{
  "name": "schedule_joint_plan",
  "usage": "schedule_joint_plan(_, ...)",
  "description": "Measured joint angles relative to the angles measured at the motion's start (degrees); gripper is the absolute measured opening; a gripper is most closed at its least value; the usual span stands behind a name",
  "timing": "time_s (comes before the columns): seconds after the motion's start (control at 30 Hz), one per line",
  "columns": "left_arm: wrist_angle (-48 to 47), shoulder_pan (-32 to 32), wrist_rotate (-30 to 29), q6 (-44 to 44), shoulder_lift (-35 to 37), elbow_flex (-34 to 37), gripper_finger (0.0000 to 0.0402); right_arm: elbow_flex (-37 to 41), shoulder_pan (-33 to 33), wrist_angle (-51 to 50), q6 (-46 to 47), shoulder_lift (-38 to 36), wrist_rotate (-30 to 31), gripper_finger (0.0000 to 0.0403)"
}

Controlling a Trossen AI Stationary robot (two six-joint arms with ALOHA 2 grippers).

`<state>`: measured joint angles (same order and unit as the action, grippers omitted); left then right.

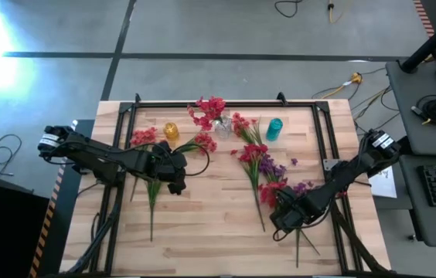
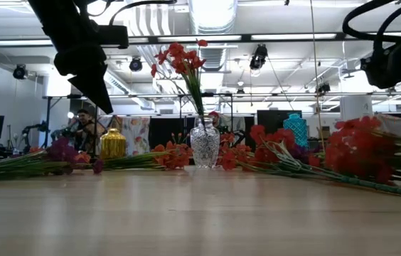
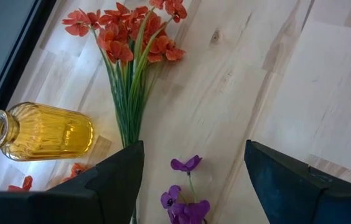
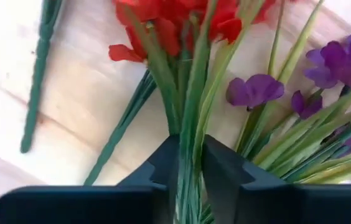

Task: Sort flowers into vase by color
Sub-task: Put the purple flowers into the blue vase

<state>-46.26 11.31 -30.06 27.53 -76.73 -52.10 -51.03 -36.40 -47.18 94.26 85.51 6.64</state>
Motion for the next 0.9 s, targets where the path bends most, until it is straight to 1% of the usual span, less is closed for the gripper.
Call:
schedule_joint_plan(0.1, 0.00, 0.00, 0.00, 0.00, 0.00, 0.00, 0.0262, -0.07, 0.03, 0.33, -0.02, -1.14, 0.05, 0.0033)
schedule_joint_plan(0.2, 0.00, 0.00, 0.00, 0.00, 0.00, 0.00, 0.0262, -1.10, 0.06, 0.50, -0.87, -2.60, 1.23, 0.0022)
schedule_joint_plan(0.47, 0.01, 0.00, 0.01, 0.00, 0.00, 0.00, 0.0262, -5.13, 0.09, 1.59, -3.67, -4.81, 12.38, 0.0024)
schedule_joint_plan(0.57, 0.01, 0.00, 0.02, 0.00, 0.00, 0.00, 0.0262, -5.73, 0.61, 1.86, -3.82, -4.50, 14.43, 0.0034)
schedule_joint_plan(0.7, 0.00, 0.00, 0.02, -0.01, 0.00, 0.00, 0.0262, -5.52, 1.19, 2.98, -4.34, -3.31, 14.43, 0.0059)
schedule_joint_plan(0.8, 0.00, 0.00, 0.02, 0.00, 0.00, 0.00, 0.0262, -5.49, 1.50, 3.18, -5.38, -2.21, 13.92, 0.0085)
schedule_joint_plan(0.9, -0.02, 0.00, 0.02, 0.00, 0.00, 0.00, 0.0262, -5.49, 1.57, 2.90, -6.39, -1.92, 11.96, 0.0115)
